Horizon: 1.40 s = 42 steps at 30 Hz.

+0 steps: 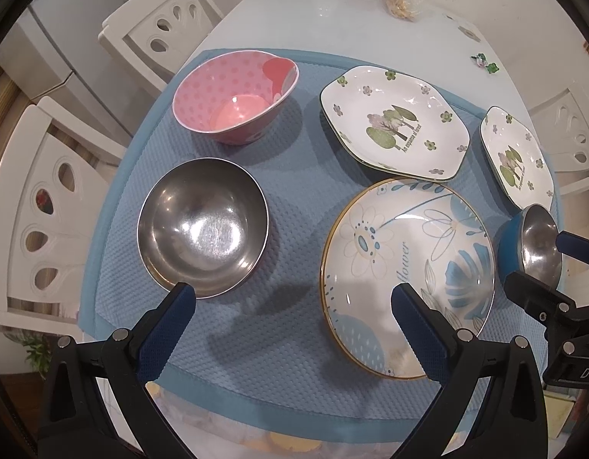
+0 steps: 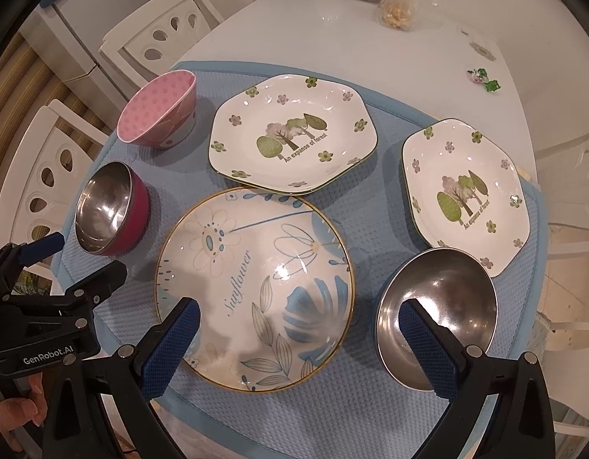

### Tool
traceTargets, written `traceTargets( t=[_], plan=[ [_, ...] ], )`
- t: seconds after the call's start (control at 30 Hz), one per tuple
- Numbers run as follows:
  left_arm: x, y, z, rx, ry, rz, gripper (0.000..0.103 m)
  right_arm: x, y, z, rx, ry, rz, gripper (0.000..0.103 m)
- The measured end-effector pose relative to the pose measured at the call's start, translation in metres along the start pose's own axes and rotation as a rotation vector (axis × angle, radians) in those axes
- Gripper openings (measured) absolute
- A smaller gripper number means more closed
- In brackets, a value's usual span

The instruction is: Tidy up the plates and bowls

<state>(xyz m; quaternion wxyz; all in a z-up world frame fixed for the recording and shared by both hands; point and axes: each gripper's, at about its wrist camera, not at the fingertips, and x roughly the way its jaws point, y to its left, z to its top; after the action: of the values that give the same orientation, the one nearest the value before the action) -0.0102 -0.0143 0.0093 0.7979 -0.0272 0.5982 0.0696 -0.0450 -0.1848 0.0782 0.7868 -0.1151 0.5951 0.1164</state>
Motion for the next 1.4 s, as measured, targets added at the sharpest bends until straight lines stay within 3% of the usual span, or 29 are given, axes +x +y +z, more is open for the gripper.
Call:
traceTargets(
  t=[1.1, 1.4],
  plan=[
    [-0.001, 0.005, -0.020, -0.040, 0.024, -0.024, 0.102, -0.005, -0.008, 0.009, -0.023, -0.012, 0.008, 0.103],
    [0.032, -0.004, -0.048, -0.043, 0.147, -0.053, 0.102, 0.033, -0.016, 0.038, -0.119, 0.067, 0.024, 0.103]
  ],
)
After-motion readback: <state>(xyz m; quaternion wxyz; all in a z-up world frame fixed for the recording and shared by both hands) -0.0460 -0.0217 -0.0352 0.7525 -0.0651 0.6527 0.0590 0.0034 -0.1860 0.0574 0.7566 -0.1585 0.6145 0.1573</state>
